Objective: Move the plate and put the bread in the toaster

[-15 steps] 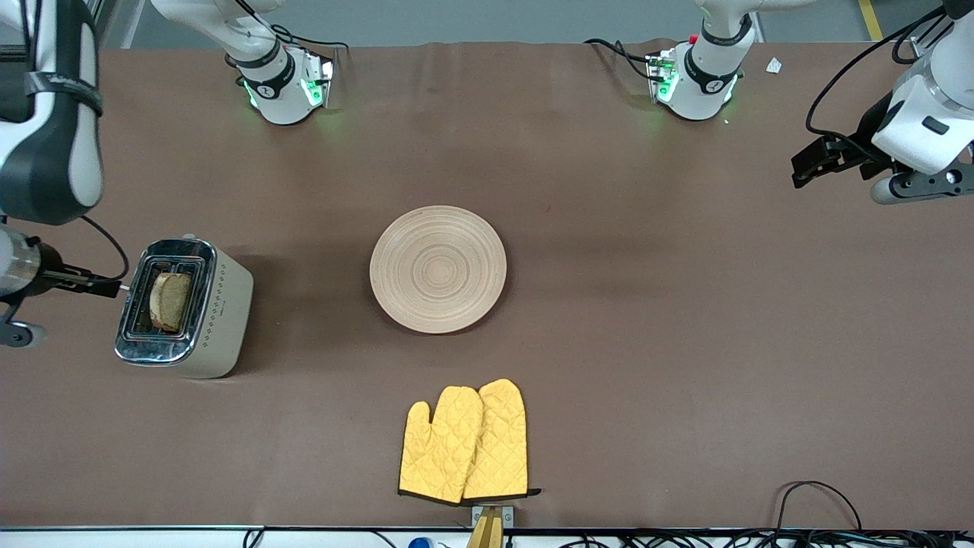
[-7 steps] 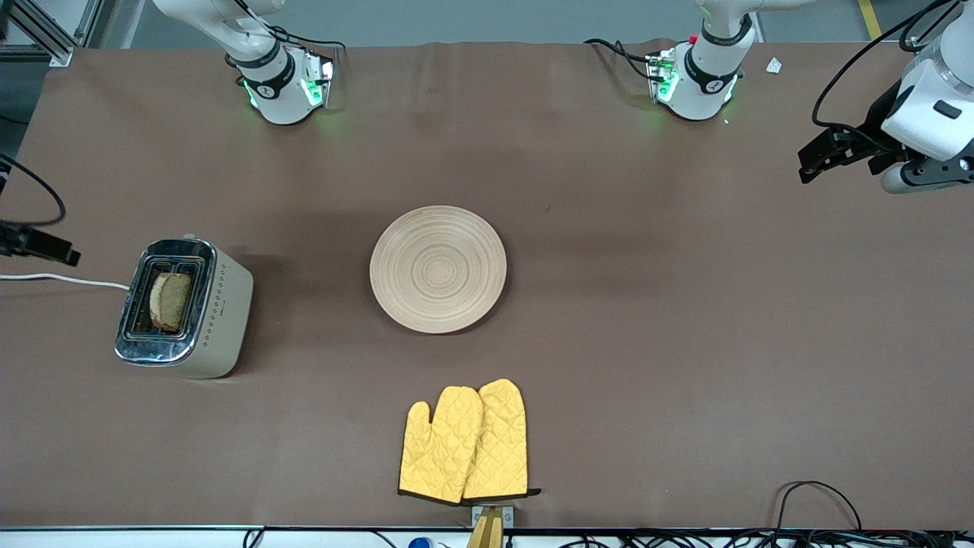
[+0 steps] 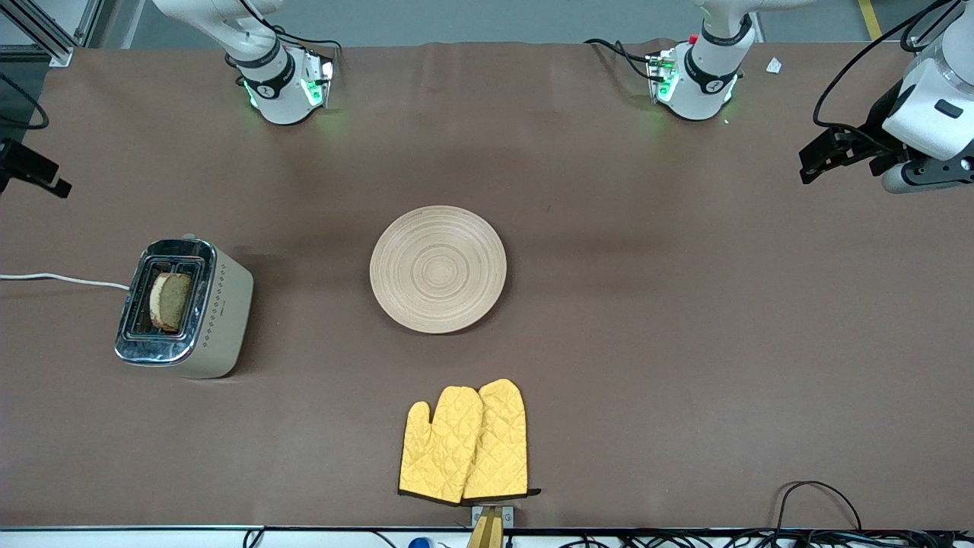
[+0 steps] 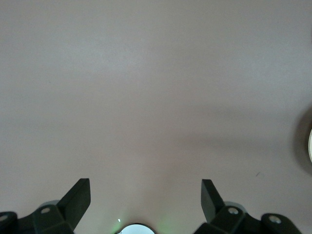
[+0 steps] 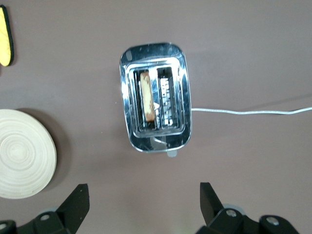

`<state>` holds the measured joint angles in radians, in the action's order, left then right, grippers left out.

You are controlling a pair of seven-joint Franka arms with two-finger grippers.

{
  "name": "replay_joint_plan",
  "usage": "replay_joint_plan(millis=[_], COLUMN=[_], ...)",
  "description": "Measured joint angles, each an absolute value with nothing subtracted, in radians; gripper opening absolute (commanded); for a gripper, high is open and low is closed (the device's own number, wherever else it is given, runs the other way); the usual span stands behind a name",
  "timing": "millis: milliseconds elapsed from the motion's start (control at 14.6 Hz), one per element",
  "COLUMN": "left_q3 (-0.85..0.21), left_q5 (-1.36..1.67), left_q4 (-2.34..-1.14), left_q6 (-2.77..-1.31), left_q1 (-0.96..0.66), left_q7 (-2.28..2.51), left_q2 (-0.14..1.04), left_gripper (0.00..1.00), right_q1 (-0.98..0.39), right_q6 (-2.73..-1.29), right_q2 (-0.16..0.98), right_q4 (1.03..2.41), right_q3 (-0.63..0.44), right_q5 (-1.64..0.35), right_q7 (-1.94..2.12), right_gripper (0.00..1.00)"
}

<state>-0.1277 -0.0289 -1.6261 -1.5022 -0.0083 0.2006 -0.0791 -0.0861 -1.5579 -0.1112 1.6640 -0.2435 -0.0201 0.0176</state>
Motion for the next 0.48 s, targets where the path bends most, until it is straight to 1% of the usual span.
replay_joint_plan(millis=[137,480], left_q3=[-0.127,-0.127], left_q5=[-0.029,-0.029], left_q4=[-1.616,-1.602], left_q6=[-1.502,-1.502], left_q1=[-0.008,-0.008], left_q7=[0.193,0.192], left_q2=[-0.077,-0.071], left_gripper=[1.0,1.0], right_q1=[-0.091,-0.112], right_q6=[-1.555,-1.555], right_q2=[-0.126,-0.1], right_q4=[1.663,1.623], right_q3=[-0.242,-0.238], right_q5=[-0.02,-0.02], right_q7=[0.018,0.017], right_gripper=[1.0,1.0])
